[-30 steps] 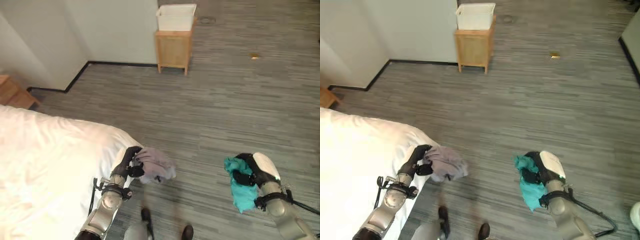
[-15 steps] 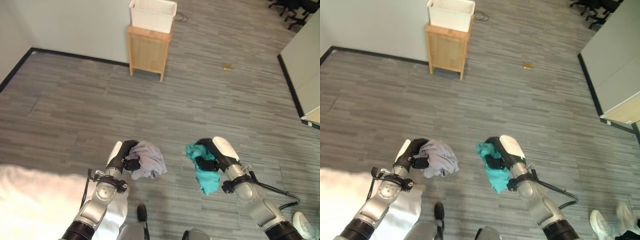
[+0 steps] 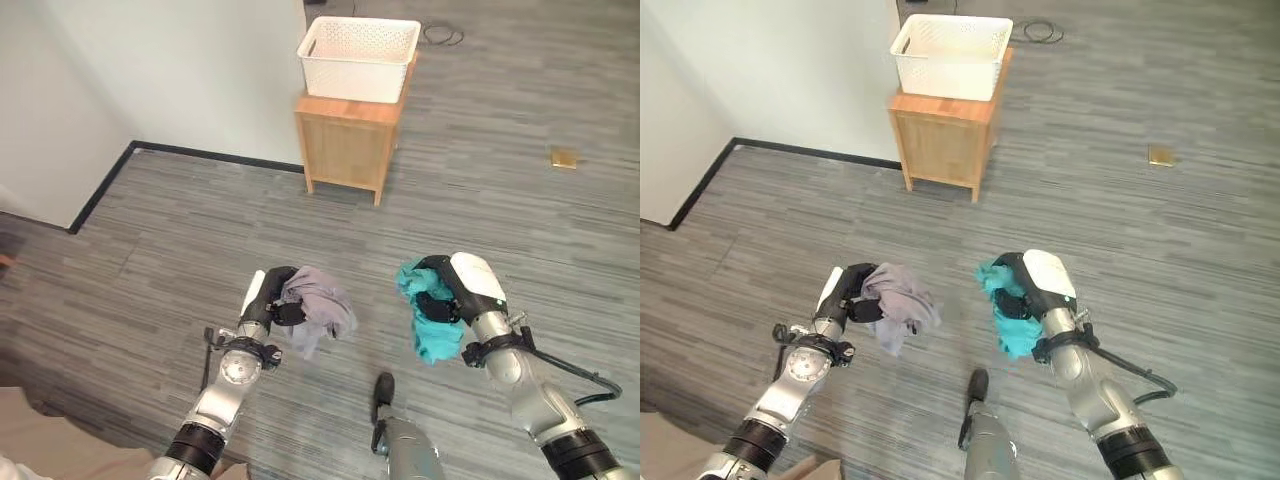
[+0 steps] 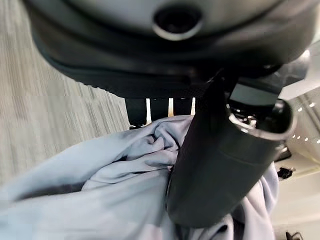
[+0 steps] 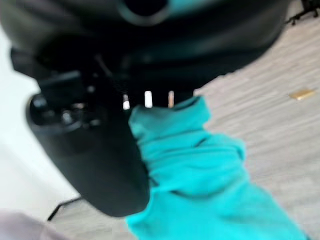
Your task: Pick up bed clothes into laundry basket.
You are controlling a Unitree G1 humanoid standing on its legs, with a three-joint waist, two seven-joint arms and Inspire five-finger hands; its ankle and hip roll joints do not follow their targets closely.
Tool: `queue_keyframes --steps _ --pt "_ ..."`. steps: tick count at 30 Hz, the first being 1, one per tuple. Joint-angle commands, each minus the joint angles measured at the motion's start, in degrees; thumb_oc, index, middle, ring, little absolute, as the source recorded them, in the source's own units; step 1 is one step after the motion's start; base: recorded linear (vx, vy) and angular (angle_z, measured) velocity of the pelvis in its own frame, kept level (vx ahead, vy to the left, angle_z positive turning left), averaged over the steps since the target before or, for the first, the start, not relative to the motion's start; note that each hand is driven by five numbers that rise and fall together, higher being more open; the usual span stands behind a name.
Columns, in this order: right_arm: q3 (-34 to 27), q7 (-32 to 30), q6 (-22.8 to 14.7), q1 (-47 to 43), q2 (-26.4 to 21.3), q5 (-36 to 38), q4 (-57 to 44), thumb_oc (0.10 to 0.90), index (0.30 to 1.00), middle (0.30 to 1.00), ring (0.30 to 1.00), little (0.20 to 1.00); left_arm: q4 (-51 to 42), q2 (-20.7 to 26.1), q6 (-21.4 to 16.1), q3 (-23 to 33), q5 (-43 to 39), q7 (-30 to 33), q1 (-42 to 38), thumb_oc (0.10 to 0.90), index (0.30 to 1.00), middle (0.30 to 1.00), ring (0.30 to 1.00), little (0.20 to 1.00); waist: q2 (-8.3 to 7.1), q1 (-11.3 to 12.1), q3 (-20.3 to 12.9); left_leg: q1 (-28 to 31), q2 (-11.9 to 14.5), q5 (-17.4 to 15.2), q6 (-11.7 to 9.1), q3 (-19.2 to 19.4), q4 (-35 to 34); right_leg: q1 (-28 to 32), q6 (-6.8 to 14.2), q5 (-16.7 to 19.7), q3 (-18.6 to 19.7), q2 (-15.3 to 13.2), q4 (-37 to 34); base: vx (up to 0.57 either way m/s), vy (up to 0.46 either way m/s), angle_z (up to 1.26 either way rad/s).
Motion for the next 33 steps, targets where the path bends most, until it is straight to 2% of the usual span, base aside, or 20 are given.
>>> queue_keyframes --steps 1,4,6,7,9,10,14,17,19,20,21,22,23,24,25,27,28,30,31,33 --pt "-0.43 -3.74 -4.22 -3.81 -3.13 1.57 -10.45 0.4 0.3 0.3 0.3 0.3 -12.18 4.83 -6.43 1.18 -0.78 1.53 -0.77 0.4 0.3 0.3 0.3 0.3 -3.74 4.22 -4.01 -13.66 9.17 9.17 0.7 5.09 22.95 18.65 9.4 -2.48 -3.34 -1.56 -14.01 0.48 -0.208 -0.41" --pt "-0.46 -3.69 -4.31 -4.42 -3.13 2.06 -10.14 0.4 0.3 0.3 0.3 0.3 -12.21 4.85 -6.43 1.36 -0.48 1.72 -1.16 0.4 0.3 0.3 0.3 0.3 -4.6 5.64 -3.44 -19.71 9.23 7.61 1.42 9.6 18.32 21.33 9.39 -3.41 -3.49 -2.01 -14.01 0.41 -0.066 -0.71" --pt "-0.6 -3.5 -4.96 -3.99 -3.02 2.4 -10.05 0.4 0.3 0.3 0.3 0.3 -12.25 4.91 -6.71 1.67 -0.15 1.78 -1.05 0.4 0.3 0.3 0.3 0.3 -4.77 7.09 -3.84 -20.93 4.2 7.56 2.57 14.04 2.2 23.61 10.88 -4.53 -2.73 -2.61 -14.01 0.55 0.14 -0.45" --pt "-0.52 -3.42 -5.05 -3.61 -3.05 2.13 -9.3 0.4 0.3 0.3 0.3 0.3 -12.07 5.08 -6.88 2.09 0.09 2.17 -1.03 0.4 0.3 0.3 0.3 0.3 -3.89 7.69 -4.41 -21.74 3.26 6.56 1.74 15.21 -6.74 25.56 12.02 -6.37 -2.87 -1.84 -14.01 0.62 0.203 -0.66" --pt "-0.42 -3.29 -5.09 -3.54 -3.05 1.66 -8.61 0.4 0.3 0.3 0.3 0.3 -12.07 5.04 -7.01 2.21 0.4 2.28 -0.55 0.4 0.3 0.3 0.3 0.3 -3.25 8.53 -5.4 -20.76 1.03 11.09 2.01 18.04 -19.96 28.08 13.09 -7.31 -3.11 -1.43 -14.01 0.61 0.203 -0.36" --pt "-0.72 -3.74 -4.97 -3.83 -3.24 1.31 -8.02 0.4 0.3 0.3 0.3 0.3 -11.89 5.07 -6.71 2.4 1.01 2.19 0.47 0.4 0.3 0.3 0.3 0.3 -3.04 9.37 -6.03 -19.89 0.86 16.42 1.07 21.79 -27.96 31.08 13.55 -8.86 -3.96 -0.84 -14.01 0.49 0.119 -0.33" --pt "-1.09 -3.29 -4.97 -3.41 -2.87 1.19 -8.36 0.4 0.3 0.3 0.3 0.3 -12.05 5.38 -6.27 2.87 1.55 1.88 1.83 0.4 0.3 0.3 0.3 0.3 -3.27 9.79 -7.2 -19.18 0.69 15.23 2.13 22.15 -28.87 33.27 13.81 -10.03 -3.5 -0.62 -14.01 0.44 0.096 -0.45" --pt "-1.77 -3.27 -4.36 -1.36 -1.82 -1.14 -8.46 0.4 0.3 0.3 0.3 0.3 -12.04 6.64 -5.29 3.42 1.93 1.26 2.95 0.4 0.3 0.3 0.3 0.3 -5.01 10.21 -9.6 -15.24 -1.5 13.21 4.9 23.24 -29.35 36.18 14.41 -8.24 -3.58 -0.86 -10.95 0.51 0.161 0.16" --pt "-2.52 -3.46 -3.67 -1.64 -2.3 -2.72 -8.71 0.4 0.3 0.3 0.3 0.3 -11.99 7.45 -5.01 3.45 1.42 1.32 2.75 0.4 0.3 0.3 0.3 0.3 -5.87 9.68 -9.4 -12.64 -2.82 10.85 6.64 23.99 -29.35 33.99 17.71 -4.76 -4.41 -3.49 -1.17 0.25 0.146 -0.12" --pt "-3.31 -3.5 -3.28 -2.07 -2.31 -2.76 -9.38 0.4 0.3 0.3 0.3 0.3 -12.04 7.72 -4.81 3.19 1.51 1.32 2.68 0.4 0.3 0.3 0.3 0.3 -6.26 8.75 -8.8 -11.0 -3.83 9.35 7.5 23.48 -29.35 31.22 20.33 -0.64 -3.94 -5.85 5.35 0.28 0.212 0.01" --pt "-4.3 -3.97 -3.02 -3.14 -3.04 -3.0 -10.85 0.4 0.3 0.3 0.3 0.3 -12.19 8.22 -4.7 2.91 1.81 1.56 2.16 0.4 0.3 0.3 0.3 0.3 -6.38 7.58 -8.08 -9.5 -4.56 7.81 8.55 22.66 -29.35 27.32 21.48 2.93 -2.39 -7.52 13.09 0.18 0.165 0.24" --pt "-4.31 -3.95 -3.0 -3.15 -3.04 -3.0 -10.88 0.4 0.3 0.3 0.3 0.3 -12.18 8.21 -4.7 2.92 1.81 1.55 2.13 0.4 0.3 0.3 0.3 0.3 -6.42 7.62 -8.11 -9.55 -4.61 7.79 8.59 22.71 -29.35 27.14 21.48 2.82 -2.32 -7.61 13.31 0.27 0.246 0.64" --pt "-6.5 -5.74 -3.11 -5.83 -5.09 -3.28 -13.54 0.4 0.3 0.3 0.3 0.3 -11.91 8.79 -4.71 2.5 2.19 2.22 1.47 0.4 0.3 0.3 0.3 0.3 -5.39 5.4 -7.33 -6.41 -4.15 5.33 9.38 21.98 -29.35 21.71 21.48 5.06 -1.73 -9.73 22.33 0.32 0.21 0.53" --pt "-8.98 -7.15 -2.72 -8.29 -7.83 -3.91 -15.41 0.4 0.3 0.3 0.3 0.3 -12.16 9.43 -4.7 3.1 2.23 2.39 1.08 0.4 0.3 0.3 0.3 0.3 -4.98 4.48 -6.62 -4.46 -4.3 3.55 9.48 21.64 -29.35 17.88 20.84 2.52 -3.79 -13.31 22.27 0.33 0.207 0.36" --pt "-9.09 -7.11 -2.67 -8.29 -7.89 -3.9 -15.52 0.4 0.3 0.3 0.3 0.3 -12.21 9.4 -4.67 3.11 2.22 2.36 0.99 0.4 0.3 0.3 0.3 0.3 -4.99 4.35 -6.53 -4.47 -4.37 3.47 9.48 21.46 -29.35 18.0 20.85 2.34 -3.98 -13.39 22.32 0.3 0.032 0.28" --pt "-13.0 -9.0 -2.74 -12.69 -11.08 -1.16 -19.81 0.4 0.3 0.3 0.3 0.3 -12.6 9.31 -5.18 3.47 2.08 2.43 1.1 0.4 0.3 0.3 0.3 0.3 -5.47 3.45 -6.55 -4.02 -4.67 2.62 8.38 18.13 -29.35 15.61 18.27 -2.61 -3.4 -11.18 10.68 0.2 -0.094 0.57" --pt "-13.16 -8.97 -2.77 -12.6 -11.19 -0.94 -19.92 0.4 0.3 0.3 0.3 0.3 -12.65 9.3 -5.21 3.47 2.08 2.43 1.06 0.4 0.3 0.3 0.3 0.3 -5.26 3.27 -6.45 -4.62 -4.16 3.89 8.58 18.98 -29.35 15.7 17.3 -1.66 -4.71 -10.77 9.75 0.11 -0.178 0.71" --pt "-16.08 -10.56 -3.23 -13.49 -14.25 1.57 -20.96 0.4 0.3 0.3 0.3 0.3 -12.55 8.47 -6.06 3.03 1.95 2.0 1.74 0.4 0.3 0.3 0.3 0.3 -6.2 2.43 -7.23 -5.14 -4.3 3.35 7.47 15.64 -29.35 15.63 17.0 -1.48 -0.37 -7.93 -3.86 0.12 -0.204 1.04" --pt "-17.02 -11.63 -3.73 -14.84 -15.12 2.83 -21.64 0.4 0.3 0.3 0.3 0.3 -12.43 8.04 -6.43 2.74 1.98 1.76 1.97 0.4 0.3 0.3 0.3 0.3 -6.77 2.49 -7.48 -5.31 -4.2 3.09 7.1 14.61 -29.35 15.34 17.38 -0.54 1.72 -7.81 -8.22 0.14 -0.181 1.6" --pt "-16.83 -11.69 -3.2 -16.36 -18.52 3.14 -20.0 0.4 0.3 0.3 0.3 0.3 -12.13 7.84 -6.95 2.87 1.66 1.04 2.9 0.4 0.3 0.3 0.3 0.3 -7.83 3.5 -8.65 -5.3 -4.23 2.59 6.52 13.51 -29.35 16.69 18.19 2.34 0.73 -8.96 -13.01 0.13 -0.177 1.44"
